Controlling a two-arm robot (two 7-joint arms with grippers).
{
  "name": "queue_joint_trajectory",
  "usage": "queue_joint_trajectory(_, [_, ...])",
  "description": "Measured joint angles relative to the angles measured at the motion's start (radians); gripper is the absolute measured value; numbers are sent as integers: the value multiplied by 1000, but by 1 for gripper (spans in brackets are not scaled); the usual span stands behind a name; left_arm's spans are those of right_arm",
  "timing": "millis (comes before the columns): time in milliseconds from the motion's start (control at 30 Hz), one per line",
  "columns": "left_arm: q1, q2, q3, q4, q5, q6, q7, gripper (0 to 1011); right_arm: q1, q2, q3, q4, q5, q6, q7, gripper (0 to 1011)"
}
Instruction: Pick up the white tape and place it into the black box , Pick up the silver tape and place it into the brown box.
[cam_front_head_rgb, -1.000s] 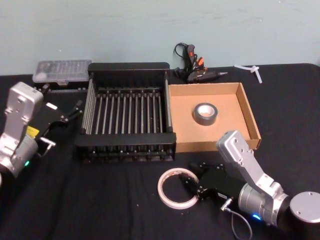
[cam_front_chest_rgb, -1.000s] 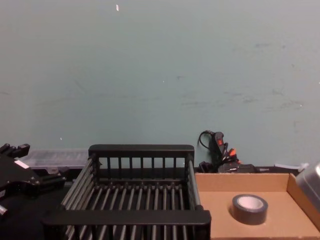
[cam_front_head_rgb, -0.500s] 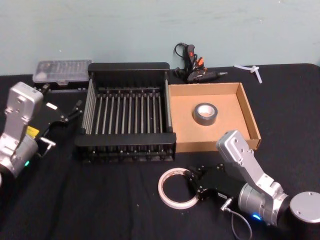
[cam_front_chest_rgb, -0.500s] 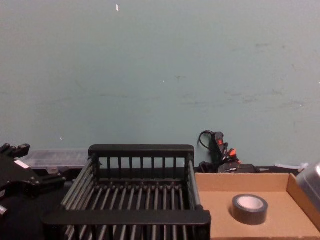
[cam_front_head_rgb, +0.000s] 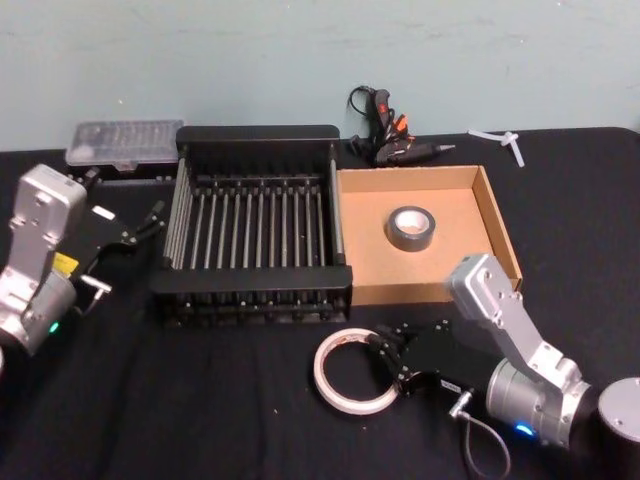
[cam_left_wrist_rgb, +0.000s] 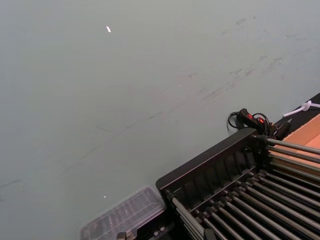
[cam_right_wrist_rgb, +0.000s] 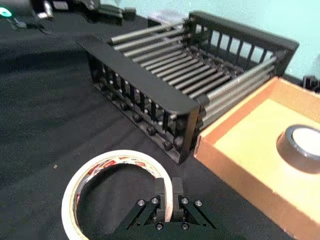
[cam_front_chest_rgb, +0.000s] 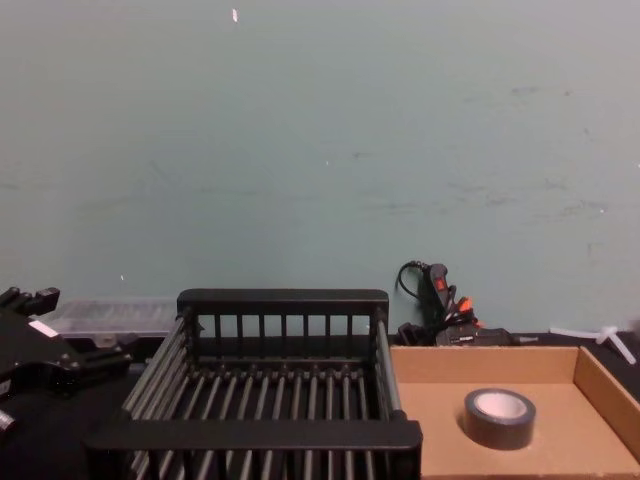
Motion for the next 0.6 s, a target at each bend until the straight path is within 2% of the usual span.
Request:
queue_joint_trajectory(333, [0,0,0,0,0,0,0,1001,-12,43,14,-69,39,-34,28,90])
queue_joint_trajectory(600, [0,0,0,0,0,0,0,1001,-1,70,28,-116,76,-67,44,90])
